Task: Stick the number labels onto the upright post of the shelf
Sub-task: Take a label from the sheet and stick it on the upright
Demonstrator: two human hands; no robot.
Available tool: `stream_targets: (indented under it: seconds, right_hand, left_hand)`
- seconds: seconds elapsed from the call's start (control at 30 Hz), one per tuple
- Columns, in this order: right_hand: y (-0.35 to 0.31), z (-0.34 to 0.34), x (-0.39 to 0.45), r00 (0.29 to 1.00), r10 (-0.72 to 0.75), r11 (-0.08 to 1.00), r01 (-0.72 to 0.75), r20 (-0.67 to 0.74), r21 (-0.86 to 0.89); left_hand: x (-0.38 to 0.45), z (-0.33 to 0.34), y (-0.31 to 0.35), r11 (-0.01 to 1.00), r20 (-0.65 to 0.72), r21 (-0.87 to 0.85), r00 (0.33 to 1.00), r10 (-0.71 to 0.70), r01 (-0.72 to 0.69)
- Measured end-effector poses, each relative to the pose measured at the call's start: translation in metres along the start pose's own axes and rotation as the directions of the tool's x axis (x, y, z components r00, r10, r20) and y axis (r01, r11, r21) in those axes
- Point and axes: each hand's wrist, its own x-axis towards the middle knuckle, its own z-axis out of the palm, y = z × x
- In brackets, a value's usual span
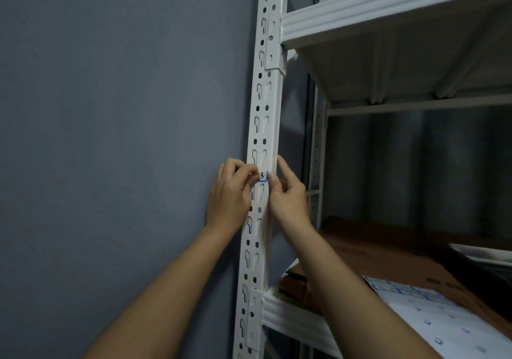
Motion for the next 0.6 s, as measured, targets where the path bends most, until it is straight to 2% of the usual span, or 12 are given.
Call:
stream_targets:
  seconds: [0.17, 0.27, 0.33, 0.43, 0.5, 0.6]
  right_hand:
    - [0.001, 0.003, 0.0, 1.0, -0.007, 1.0, 0.007, -0.011, -0.002]
    - [-0.002, 0.001, -0.002, 1.0, -0.02, 0.999, 0.02, -0.009, -0.028]
    - [-0.004, 0.0, -0.002, 1.0, -0.008, 0.999, 0.008, 0.003, -0.036]
    - [-0.007, 0.001, -0.003, 1.0, -0.005, 0.999, 0.006, 0.017, -0.048]
    - [-0.008, 0.002, -0.004, 1.0, -0.005, 0.999, 0.006, 0.022, -0.052]
    - [-0.008, 0.002, -0.004, 1.0, 0.017, 0.999, -0.016, 0.022, -0.043]
  left_hand:
    - [0.002, -0.002, 0.01, 0.995, 0.069, 0.049, 0.994, -0.085, 0.081]
    - [0.005, -0.005, 0.014, 0.988, 0.164, 0.122, 0.98, -0.11, 0.091]
    - [0.005, -0.008, 0.015, 0.983, 0.191, 0.053, 0.964, -0.185, 0.178]
    - [0.003, -0.016, 0.013, 0.933, 0.137, -0.17, 0.945, -0.296, 0.317]
    - [0.0, -0.022, 0.01, 0.929, 0.111, -0.183, 0.946, -0.306, 0.322]
    - [0.001, -0.025, 0.01, 0.942, 0.144, -0.162, 0.951, -0.272, 0.294]
